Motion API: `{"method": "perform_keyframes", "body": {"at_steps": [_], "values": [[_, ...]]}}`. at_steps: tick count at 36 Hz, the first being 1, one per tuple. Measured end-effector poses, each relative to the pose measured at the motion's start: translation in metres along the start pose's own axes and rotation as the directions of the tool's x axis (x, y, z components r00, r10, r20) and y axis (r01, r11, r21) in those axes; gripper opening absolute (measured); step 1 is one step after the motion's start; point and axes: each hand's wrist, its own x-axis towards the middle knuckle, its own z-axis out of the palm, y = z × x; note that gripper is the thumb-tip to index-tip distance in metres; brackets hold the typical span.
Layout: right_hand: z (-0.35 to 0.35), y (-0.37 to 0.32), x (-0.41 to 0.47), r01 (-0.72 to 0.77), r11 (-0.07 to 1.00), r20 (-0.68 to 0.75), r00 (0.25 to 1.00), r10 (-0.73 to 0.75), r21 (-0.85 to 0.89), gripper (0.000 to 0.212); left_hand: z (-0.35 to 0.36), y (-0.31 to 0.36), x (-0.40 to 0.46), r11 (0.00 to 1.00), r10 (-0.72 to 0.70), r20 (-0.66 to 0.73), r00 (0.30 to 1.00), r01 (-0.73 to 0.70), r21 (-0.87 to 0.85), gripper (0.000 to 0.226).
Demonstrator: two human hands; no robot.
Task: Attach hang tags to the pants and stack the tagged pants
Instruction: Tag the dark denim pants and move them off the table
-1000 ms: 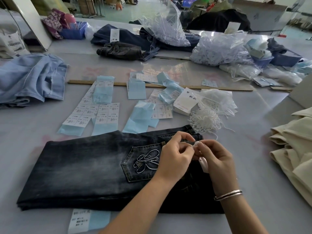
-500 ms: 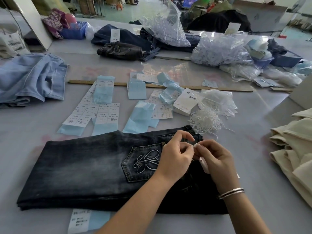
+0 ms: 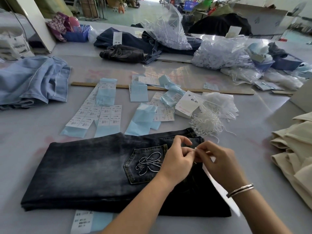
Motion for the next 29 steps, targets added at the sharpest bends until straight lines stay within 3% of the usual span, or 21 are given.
{"method": "perform_keyframes", "body": {"at_steps": [4,7,12,16,20,22,24,25,27,29], "values": [[0.006,0.004,-0.011,-0.129,0.969,-0.056,0.988,0.144,0.212,0.019,-0.004,0.004,0.002,0.980,-0.113,0.098,0.989,0.127,-0.155,0.017],[0.014,0.007,-0.018,-0.244,0.918,-0.049,0.961,0.271,0.312,0.021,-0.007,0.003,0.001,0.980,-0.150,0.094,0.984,0.160,-0.120,0.013],[0.019,0.011,-0.018,-0.312,0.874,-0.061,0.931,0.359,0.373,0.019,-0.010,-0.001,-0.003,0.988,-0.156,0.032,0.987,0.157,-0.016,0.016],[0.010,0.020,-0.012,-0.351,0.880,-0.135,0.902,0.410,0.320,0.014,-0.026,-0.005,-0.011,0.981,-0.061,-0.099,0.993,0.078,0.177,0.017],[-0.015,0.039,0.005,-0.469,0.883,-0.271,0.850,0.452,0.002,0.016,-0.066,-0.012,-0.027,0.937,0.088,-0.242,0.966,0.002,0.350,0.023],[-0.021,0.028,0.020,-0.451,0.891,-0.360,0.841,0.404,-0.053,0.026,-0.101,-0.014,-0.039,0.853,0.222,-0.338,0.915,-0.015,0.522,0.022],[-0.013,-0.004,0.037,-0.320,0.947,-0.348,0.892,0.288,-0.036,0.024,-0.145,-0.015,-0.052,0.738,0.363,-0.425,0.829,0.023,0.675,0.023],[-0.002,-0.025,0.045,-0.215,0.976,-0.271,0.942,0.199,-0.030,0.020,-0.170,-0.017,-0.060,0.688,0.424,-0.475,0.771,0.067,0.722,0.024],[0.027,-0.070,0.059,0.009,1.000,0.032,0.999,-0.008,-0.024,0.007,-0.222,-0.026,-0.079,0.642,0.480,-0.613,0.628,0.224,0.733,0.023],[0.067,-0.117,0.068,0.228,0.974,0.352,0.913,-0.208,-0.016,0.017,-0.274,-0.042,-0.101,0.652,0.434,-0.765,0.476,0.420,0.631,0.018]]}}
